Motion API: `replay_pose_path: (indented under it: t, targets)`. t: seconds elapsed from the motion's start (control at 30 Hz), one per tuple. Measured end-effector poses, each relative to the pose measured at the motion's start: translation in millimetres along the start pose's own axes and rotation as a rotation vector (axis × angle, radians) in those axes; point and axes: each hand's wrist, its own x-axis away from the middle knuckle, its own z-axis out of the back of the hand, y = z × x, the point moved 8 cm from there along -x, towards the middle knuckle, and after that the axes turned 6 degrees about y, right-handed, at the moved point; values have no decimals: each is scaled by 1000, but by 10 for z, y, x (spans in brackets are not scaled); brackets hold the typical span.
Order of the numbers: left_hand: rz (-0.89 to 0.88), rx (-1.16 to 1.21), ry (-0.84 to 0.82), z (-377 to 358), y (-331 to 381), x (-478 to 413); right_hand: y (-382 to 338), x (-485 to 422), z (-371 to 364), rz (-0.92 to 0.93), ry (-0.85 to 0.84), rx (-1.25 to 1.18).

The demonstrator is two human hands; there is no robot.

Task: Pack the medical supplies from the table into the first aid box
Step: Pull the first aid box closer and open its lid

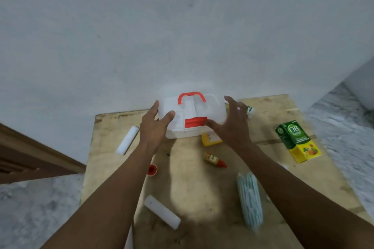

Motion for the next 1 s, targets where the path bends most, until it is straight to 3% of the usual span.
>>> replay_pose_path:
  t: [0.13, 0.4, 0.63, 1.0]
  targets:
    - [21, 59, -22, -22, 9, 23, 22, -54, -119, 8, -236, -142]
    - [48, 94, 23, -19, -50, 107, 12, 15, -67, 87, -172, -194]
    - [49, 71, 34, 54, -124, 464, 11, 321, -111, 319, -222, -149]
    - [147, 174, -92, 60, -148, 592, -120, 395, 11, 195, -68, -331]
